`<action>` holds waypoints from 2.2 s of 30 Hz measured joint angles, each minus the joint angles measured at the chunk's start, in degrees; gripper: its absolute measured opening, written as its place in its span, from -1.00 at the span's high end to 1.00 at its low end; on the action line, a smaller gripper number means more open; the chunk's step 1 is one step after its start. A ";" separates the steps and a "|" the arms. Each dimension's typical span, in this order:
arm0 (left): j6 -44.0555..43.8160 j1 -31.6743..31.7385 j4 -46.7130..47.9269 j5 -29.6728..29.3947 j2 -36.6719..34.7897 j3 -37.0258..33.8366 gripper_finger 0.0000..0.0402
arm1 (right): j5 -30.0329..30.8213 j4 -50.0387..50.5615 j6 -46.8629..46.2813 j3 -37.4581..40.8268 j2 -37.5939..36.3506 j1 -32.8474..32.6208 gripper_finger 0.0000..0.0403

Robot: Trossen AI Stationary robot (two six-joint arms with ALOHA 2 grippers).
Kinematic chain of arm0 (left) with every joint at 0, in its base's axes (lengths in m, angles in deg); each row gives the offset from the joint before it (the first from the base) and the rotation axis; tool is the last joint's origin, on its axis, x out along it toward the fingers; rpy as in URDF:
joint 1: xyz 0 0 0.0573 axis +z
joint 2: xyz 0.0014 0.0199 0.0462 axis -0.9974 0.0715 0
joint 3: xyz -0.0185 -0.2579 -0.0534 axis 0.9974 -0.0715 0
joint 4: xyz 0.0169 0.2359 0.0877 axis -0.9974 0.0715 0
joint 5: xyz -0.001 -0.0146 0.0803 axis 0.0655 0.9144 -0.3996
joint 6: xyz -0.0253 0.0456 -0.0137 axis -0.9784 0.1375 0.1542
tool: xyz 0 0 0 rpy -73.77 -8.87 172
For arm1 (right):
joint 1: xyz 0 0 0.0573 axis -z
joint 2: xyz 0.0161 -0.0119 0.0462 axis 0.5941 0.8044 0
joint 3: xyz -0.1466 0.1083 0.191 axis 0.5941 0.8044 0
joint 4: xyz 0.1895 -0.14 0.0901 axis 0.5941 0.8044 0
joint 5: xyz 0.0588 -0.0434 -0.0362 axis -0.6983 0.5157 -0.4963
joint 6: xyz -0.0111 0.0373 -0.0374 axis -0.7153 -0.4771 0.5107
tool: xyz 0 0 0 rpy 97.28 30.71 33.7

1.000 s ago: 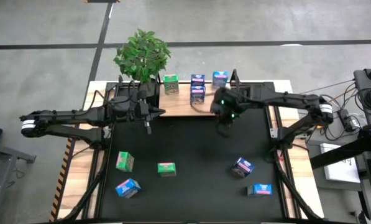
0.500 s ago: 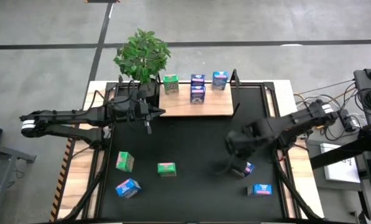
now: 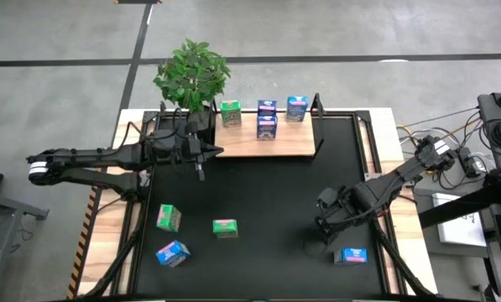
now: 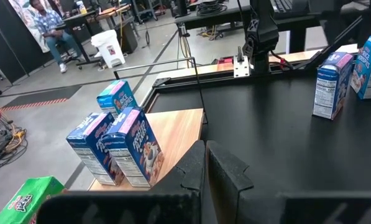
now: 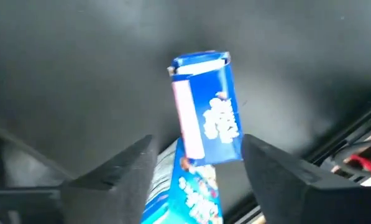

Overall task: Stack cereal on shelf
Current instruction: Put the blue cereal box aligned with the blue cereal boxes on the shelf

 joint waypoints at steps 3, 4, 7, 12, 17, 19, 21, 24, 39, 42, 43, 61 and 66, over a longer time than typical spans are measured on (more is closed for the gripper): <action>0.01 0.00 -0.02 0.00 0.00 0.00 1.00 | 0.28 -0.17 0.78 1.51 0.02 -0.08 -0.30; 0.02 -0.02 -0.02 0.00 0.00 0.00 1.00 | 0.28 -0.20 0.79 1.80 0.04 -0.09 -0.35; 0.02 0.00 -0.04 0.00 0.00 0.00 1.00 | 0.83 -0.26 1.11 2.54 0.04 -0.09 -0.44; 0.02 -0.02 -0.07 0.00 0.00 0.00 1.00 | 0.85 -1.52 2.31 4.88 0.04 -0.07 -0.47; 0.03 -0.01 -0.07 0.00 0.00 0.00 1.00 | 0.83 -6.96 4.42 7.59 0.04 -0.07 -0.42; 0.04 -0.01 -0.10 0.00 0.00 0.00 1.00 | 0.83 -9.12 5.22 8.55 0.04 -0.07 -0.40; 0.04 0.00 -0.11 0.00 0.00 0.00 1.00 | 0.82 -9.34 5.32 9.67 0.04 -0.07 -0.39; 0.04 0.00 -0.11 0.00 0.00 0.00 1.00 | 0.80 -9.37 5.30 11.22 0.04 -0.07 -0.34; 0.04 0.00 -0.35 0.00 0.00 0.00 1.00 | 0.72 -9.54 7.48 10.96 0.04 0.36 0.16; 0.04 0.00 -0.33 0.00 0.00 0.00 1.00 | 1.48 -9.52 8.57 9.42 0.04 1.47 0.20; 0.04 0.00 -0.33 0.00 0.00 0.00 1.00 | 1.73 -9.44 8.91 9.02 0.04 1.79 0.22; 1.55 0.00 -1.25 0.00 -0.02 0.00 1.00 | 5.39 -11.22 45.64 -4.50 2.84 22.90 0.31; 1.55 0.00 -1.07 0.00 -0.02 0.00 1.00 | 5.33 -10.96 64.95 -12.90 8.61 31.38 0.31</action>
